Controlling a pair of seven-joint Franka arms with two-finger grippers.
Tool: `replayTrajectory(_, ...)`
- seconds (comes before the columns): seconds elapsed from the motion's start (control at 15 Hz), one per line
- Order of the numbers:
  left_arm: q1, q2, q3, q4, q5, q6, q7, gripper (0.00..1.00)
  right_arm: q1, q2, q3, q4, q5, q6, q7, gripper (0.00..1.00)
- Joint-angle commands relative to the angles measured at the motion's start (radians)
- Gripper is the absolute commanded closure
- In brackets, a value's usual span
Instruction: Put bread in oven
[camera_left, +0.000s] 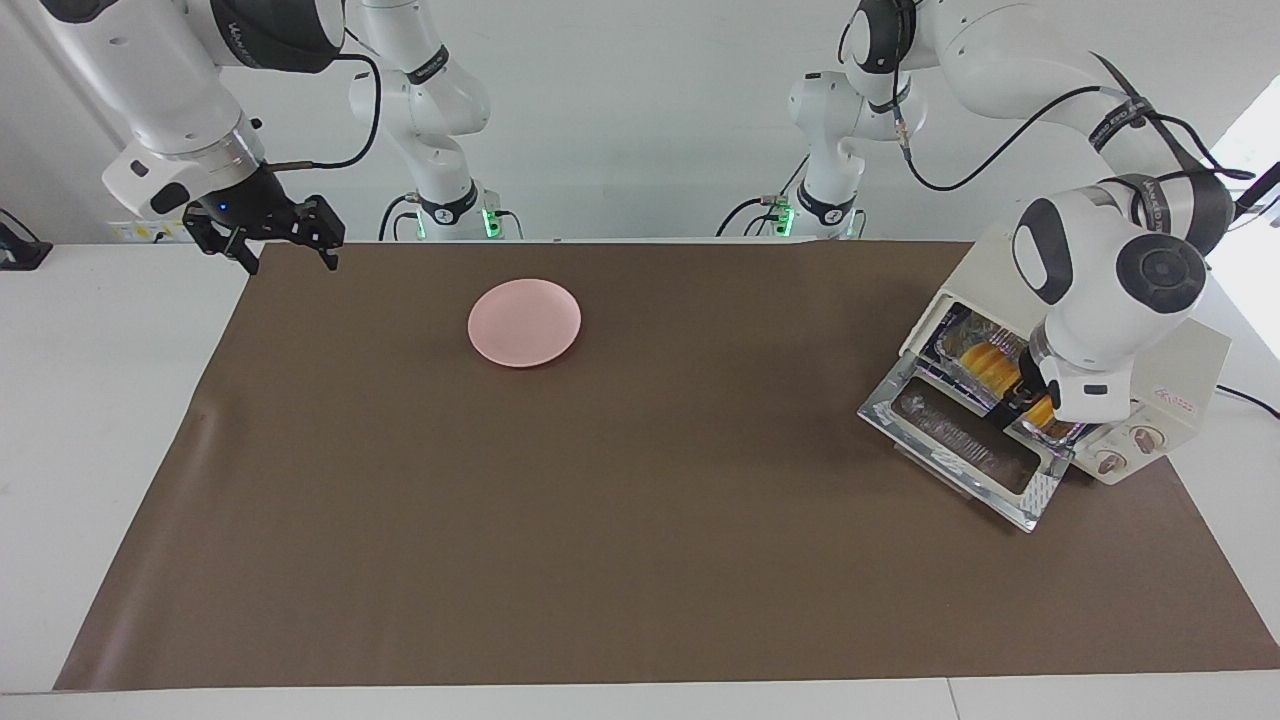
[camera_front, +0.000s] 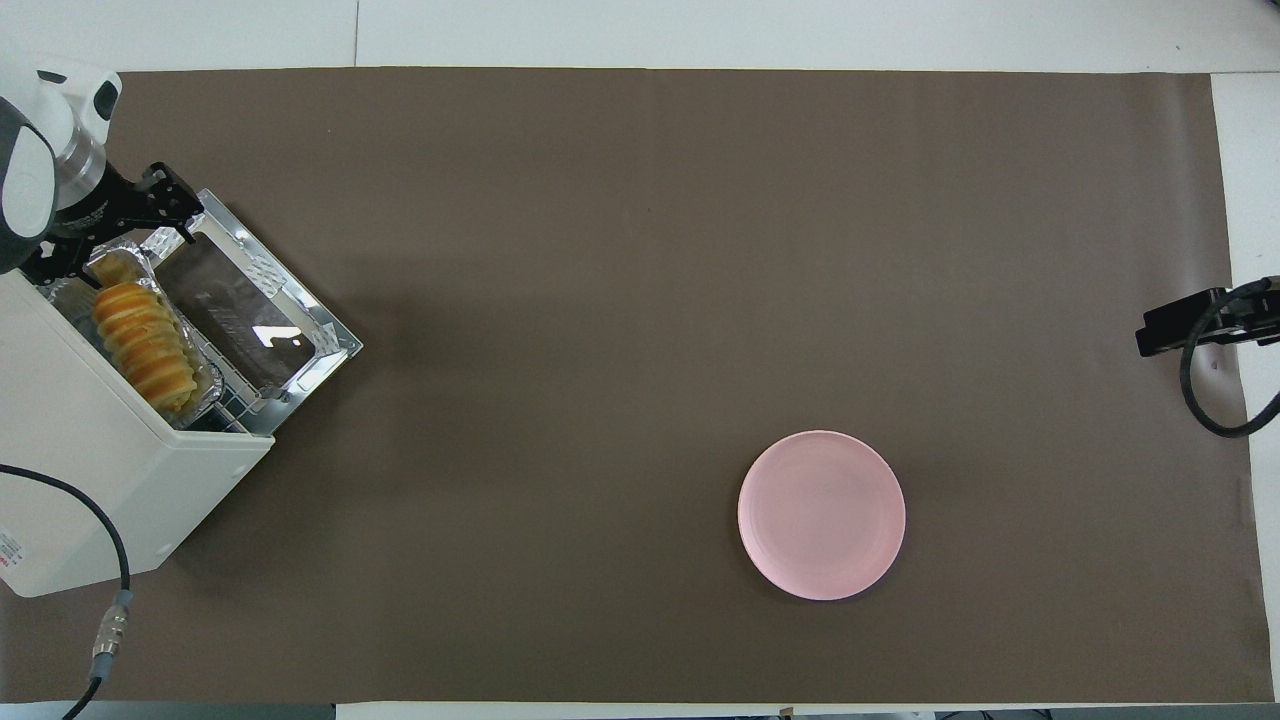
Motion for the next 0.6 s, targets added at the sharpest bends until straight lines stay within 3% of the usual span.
replayTrajectory(0.0,-0.008,-0.027,-0.003,0.055,0.012,-0.065,0.036,0.0,-0.003,-0.019,0.006,-0.021,0.001,0.001,0.001,0.0)
replayTrajectory(0.13,-0.006,-0.045,-0.004,0.075,-0.003,-0.108,0.132,0.0,-0.005,-0.019,0.006,-0.021,0.001,0.001,0.001,0.0)
replayTrajectory(0.27,0.004,-0.121,0.01,0.052,-0.104,-0.166,0.349,0.0,-0.005,-0.019,0.006,-0.021,0.001,0.001,0.002,0.0)
replayTrajectory(0.53,-0.003,-0.2,0.01,-0.005,-0.106,-0.253,0.522,0.0,-0.005,-0.019,0.006,-0.021,0.001,0.001,0.002,0.0)
